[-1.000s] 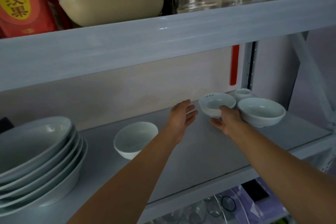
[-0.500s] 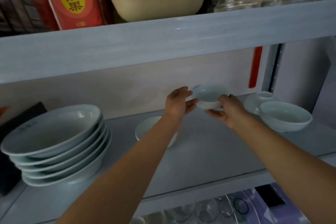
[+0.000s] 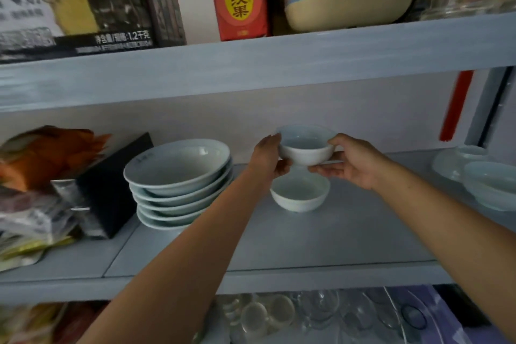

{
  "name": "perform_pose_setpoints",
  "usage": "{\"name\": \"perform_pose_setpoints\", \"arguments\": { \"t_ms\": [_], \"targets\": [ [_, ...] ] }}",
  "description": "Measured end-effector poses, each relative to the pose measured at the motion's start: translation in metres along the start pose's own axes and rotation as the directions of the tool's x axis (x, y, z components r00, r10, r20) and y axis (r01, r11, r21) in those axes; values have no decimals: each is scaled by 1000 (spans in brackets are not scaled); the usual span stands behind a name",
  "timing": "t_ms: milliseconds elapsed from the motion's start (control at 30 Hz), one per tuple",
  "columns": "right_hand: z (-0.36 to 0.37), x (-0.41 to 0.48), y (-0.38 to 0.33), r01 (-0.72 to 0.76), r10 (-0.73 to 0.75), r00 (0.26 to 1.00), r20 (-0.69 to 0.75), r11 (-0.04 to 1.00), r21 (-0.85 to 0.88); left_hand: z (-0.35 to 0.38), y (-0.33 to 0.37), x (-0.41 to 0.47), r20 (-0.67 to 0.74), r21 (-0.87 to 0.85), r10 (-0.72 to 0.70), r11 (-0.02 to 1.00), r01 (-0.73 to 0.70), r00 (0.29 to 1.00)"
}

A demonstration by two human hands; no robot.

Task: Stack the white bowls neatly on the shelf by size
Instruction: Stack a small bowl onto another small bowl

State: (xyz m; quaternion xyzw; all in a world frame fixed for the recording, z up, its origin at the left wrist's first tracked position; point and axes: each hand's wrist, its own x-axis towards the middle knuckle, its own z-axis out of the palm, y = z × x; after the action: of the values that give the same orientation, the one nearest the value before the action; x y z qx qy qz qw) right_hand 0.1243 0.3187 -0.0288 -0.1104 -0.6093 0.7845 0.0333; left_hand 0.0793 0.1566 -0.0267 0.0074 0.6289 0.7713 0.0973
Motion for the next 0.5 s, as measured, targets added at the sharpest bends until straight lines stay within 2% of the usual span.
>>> {"name": "perform_pose_setpoints", "arguments": {
  "t_ms": [67,133,200,267,500],
  "targets": [
    [6,-1,4,76,-85,996,-36,974,-214,-8,-1,1,-27,-29,-8,1000,7,1000],
    [10,-2,7,131,-181,981,-71,885,-447,-14,-2,2,-46,-31,-11,999,10,999],
    [10,-5,11,160,-241,968,-62,792,-589,-19,-5,2,-66,-6,-18,1000,18,998],
    [10,-6,16,170,-250,968,-40,761,-626,-23,-10,1,-83,27,-25,999,27,996],
    [5,-8,38,141,-225,973,-58,770,-622,-30,-32,1,-98,115,-64,990,76,993]
  ]
}}
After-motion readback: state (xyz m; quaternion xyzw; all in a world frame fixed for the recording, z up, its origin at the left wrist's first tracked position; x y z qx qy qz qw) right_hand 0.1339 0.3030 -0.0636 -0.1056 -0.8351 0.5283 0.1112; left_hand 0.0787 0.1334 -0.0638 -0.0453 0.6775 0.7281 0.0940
